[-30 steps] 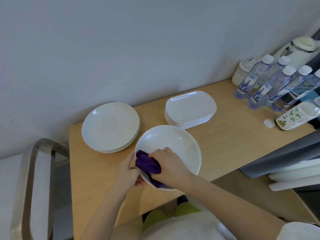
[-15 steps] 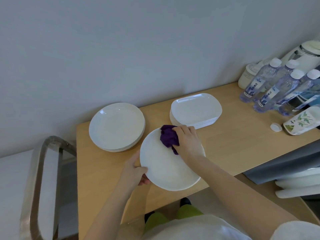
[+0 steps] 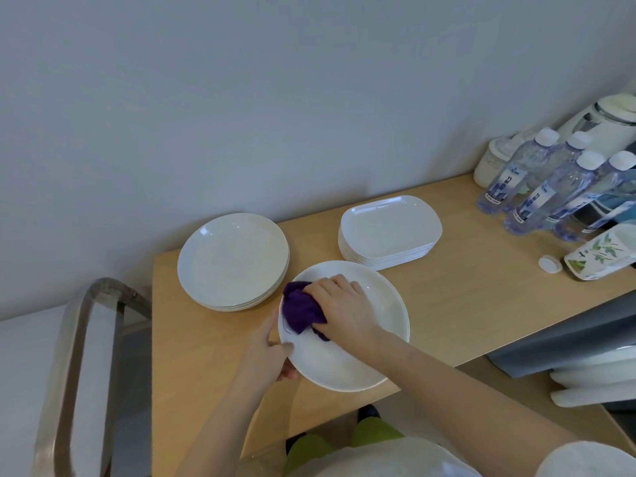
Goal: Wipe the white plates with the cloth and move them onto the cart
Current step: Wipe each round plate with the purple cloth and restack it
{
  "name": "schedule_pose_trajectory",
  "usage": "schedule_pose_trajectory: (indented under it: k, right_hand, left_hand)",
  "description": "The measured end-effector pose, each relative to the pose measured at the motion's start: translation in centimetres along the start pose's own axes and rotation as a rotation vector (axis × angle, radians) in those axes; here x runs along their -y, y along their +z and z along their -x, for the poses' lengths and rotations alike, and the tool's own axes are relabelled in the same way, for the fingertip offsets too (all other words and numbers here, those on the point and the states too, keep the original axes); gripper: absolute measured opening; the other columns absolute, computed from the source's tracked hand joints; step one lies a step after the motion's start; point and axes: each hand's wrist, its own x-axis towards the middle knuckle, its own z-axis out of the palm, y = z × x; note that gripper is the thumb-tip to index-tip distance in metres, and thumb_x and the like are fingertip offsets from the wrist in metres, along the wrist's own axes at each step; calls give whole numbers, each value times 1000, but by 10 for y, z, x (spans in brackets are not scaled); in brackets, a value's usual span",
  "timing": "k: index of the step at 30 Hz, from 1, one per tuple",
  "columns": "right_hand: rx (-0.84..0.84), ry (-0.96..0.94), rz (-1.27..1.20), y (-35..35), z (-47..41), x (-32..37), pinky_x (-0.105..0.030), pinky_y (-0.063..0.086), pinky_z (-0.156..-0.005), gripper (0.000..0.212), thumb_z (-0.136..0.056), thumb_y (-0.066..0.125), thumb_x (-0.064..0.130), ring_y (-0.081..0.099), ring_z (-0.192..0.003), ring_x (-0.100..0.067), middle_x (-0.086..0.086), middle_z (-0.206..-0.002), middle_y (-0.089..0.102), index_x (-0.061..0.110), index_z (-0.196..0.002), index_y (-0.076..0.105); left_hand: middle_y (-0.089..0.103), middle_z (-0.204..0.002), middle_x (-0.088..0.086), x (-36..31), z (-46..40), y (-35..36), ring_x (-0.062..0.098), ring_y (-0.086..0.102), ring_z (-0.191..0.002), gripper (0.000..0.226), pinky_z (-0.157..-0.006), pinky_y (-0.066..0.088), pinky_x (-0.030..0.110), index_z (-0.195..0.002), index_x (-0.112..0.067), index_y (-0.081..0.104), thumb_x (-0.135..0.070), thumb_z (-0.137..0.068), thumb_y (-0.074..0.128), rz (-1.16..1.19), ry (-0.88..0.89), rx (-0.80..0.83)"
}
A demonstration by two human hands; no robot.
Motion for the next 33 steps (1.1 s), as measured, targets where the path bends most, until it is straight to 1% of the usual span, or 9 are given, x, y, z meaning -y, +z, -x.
schedule_pose_trajectory:
  k: [5, 8, 10, 12, 15, 17, 23, 30, 33]
  right_hand:
    - [-45, 87, 144, -19, -8, -31, -33, 35, -94, 41, -87, 57, 32, 46, -117, -23, 6, -129, 54, 23, -127, 53]
    - [-107, 183, 268, -27, 7, -37, -34, 48, -71, 42, -68, 77, 26, 59, -91, -26, 0, -105, 65, 17, -107, 67]
    - [-122, 264, 297, -24, 21, -39, -33, 47, -58, 45, -54, 84, 27, 59, -76, -27, -3, -90, 64, 13, -94, 68]
    - [-94, 367, 275, -17, 33, -38, -33, 46, -62, 44, -58, 82, 33, 57, -77, -27, -5, -90, 63, 12, -94, 66]
    - [-59, 478, 219, -6, 40, -36, -31, 41, -82, 44, -81, 61, 41, 49, -101, -25, -1, -112, 55, 17, -118, 54]
    - [-90, 489, 145, -3, 33, -35, -27, 36, -90, 47, -86, 54, 42, 44, -107, -22, 1, -119, 50, 19, -126, 47]
    - [-81, 365, -40, -4, -10, -16, -29, 34, -97, 53, -81, 61, 32, 45, -113, -24, -1, -124, 51, 19, -130, 45]
    - [26, 90, -178, 6, -10, 17, -30, 32, -84, 46, -78, 62, 38, 46, -106, -19, 6, -115, 55, 25, -121, 52]
    - [99, 19, -206, 4, 7, 20, -29, 36, -85, 40, -80, 59, 41, 44, -104, -16, 7, -112, 56, 26, -117, 53]
  left_hand:
    - [68, -68, 11, -2, 1, -1, 17, 62, -48, 66, -48, 51, 23, -140, -39, 35, -4, -87, 53, -49, -27, 16]
    - [69, -63, 11, -3, 2, 0, 17, 62, -48, 67, -51, 54, 25, -138, -42, 35, -3, -86, 51, -37, -37, 21]
    - [68, -59, 8, -2, 2, 1, 17, 61, -48, 67, -51, 53, 26, -133, -44, 37, -1, -84, 50, -19, -34, 21]
    - [67, -59, 8, -2, 2, 1, 17, 61, -47, 67, -49, 53, 26, -133, -43, 37, 0, -83, 50, -9, -35, 17]
    - [68, -65, 8, -3, 2, 1, 16, 62, -47, 66, -48, 52, 24, -133, -43, 37, -1, -85, 52, -11, -40, 4]
    - [68, -63, 9, -3, 1, 1, 17, 61, -47, 65, -49, 53, 26, -127, -47, 38, 1, -84, 51, 6, -48, 6]
    - [67, -59, 11, -5, 1, -2, 21, 61, -48, 66, -49, 51, 27, -127, -48, 37, 2, -86, 48, 5, -44, 31]
    - [66, -54, 4, -1, -2, -1, 19, 60, -45, 63, -44, 50, 25, -133, -39, 40, 4, -87, 48, 5, -19, 21]
    - [66, -58, 10, 0, -2, -2, 20, 61, -47, 64, -46, 51, 27, -134, -31, 43, 5, -83, 52, 5, -20, 34]
